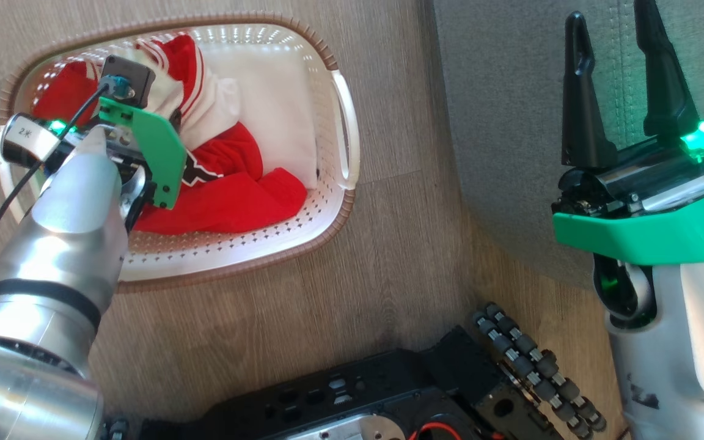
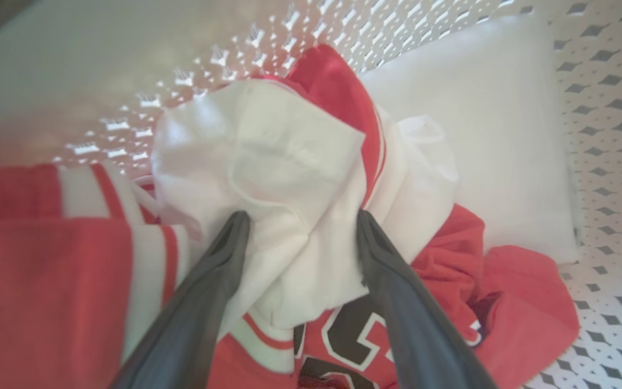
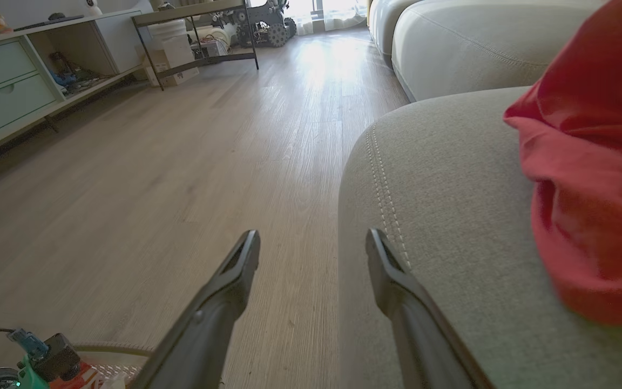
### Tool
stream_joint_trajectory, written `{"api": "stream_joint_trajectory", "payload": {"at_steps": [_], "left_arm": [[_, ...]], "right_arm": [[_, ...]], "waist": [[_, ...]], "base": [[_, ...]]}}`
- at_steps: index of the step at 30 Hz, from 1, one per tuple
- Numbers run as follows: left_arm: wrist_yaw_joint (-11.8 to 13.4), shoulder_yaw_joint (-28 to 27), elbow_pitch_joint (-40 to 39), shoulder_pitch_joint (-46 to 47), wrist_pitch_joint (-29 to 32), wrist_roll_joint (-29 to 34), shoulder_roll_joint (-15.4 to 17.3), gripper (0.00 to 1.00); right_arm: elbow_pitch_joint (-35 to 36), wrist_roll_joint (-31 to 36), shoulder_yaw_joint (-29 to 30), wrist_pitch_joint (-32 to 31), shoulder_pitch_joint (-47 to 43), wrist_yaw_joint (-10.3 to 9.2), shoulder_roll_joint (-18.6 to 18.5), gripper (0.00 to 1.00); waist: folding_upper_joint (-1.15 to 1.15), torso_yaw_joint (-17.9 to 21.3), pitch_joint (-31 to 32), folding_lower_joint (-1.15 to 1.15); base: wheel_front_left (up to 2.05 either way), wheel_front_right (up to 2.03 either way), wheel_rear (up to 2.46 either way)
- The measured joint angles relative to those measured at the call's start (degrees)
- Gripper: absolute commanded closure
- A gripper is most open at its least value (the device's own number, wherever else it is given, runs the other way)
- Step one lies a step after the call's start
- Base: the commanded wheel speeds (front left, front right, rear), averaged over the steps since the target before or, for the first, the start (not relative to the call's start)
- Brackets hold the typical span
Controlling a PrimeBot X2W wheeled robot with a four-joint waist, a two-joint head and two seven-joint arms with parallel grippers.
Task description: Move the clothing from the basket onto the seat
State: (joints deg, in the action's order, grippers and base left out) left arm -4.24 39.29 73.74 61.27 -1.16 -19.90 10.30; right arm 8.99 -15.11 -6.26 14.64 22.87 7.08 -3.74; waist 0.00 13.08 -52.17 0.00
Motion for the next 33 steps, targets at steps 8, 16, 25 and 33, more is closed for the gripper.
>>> {"api": "stream_joint_trajectory", "payload": {"at_steps": [8, 16, 25, 33], "left_arm": [[-1.89, 1.46, 0.43, 0.08, 6.89, -0.03, 0.42, 0.0], [-2.37, 2.79, 0.53, 0.08, 8.28, -0.03, 0.8, 1.0], [-2.86, 2.76, 0.58, -0.76, 5.04, -1.91, 0.41, 1.0], [-2.9, 2.87, 0.43, -4.52, -0.14, -4.37, -1.88, 1.0]], "right_arm": [[0.07, 0.0, -0.45, 0.0, 0.03, 0.0, 0.08, 0.0], [0.05, 0.01, -0.71, 0.0, 0.03, 0.0, 0.11, 0.0], [-0.62, 0.23, -1.23, 0.0, 0.04, 0.0, 0.15, 0.0], [-2.42, 0.51, -1.22, 0.0, -0.05, 0.0, 0.15, 0.0]], "waist": [[0.0, 0.76, -1.02, 0.0], [0.0, 0.92, -1.04, 0.0], [0.01, 0.64, 1.76, 0.0], [0.01, -0.23, 7.75, 0.0]], "base": [[0.0, 0.0, 0.0], [0.0, 0.0, 0.0], [0.0, 0.0, 0.0], [0.0, 0.0, 0.0]]}}
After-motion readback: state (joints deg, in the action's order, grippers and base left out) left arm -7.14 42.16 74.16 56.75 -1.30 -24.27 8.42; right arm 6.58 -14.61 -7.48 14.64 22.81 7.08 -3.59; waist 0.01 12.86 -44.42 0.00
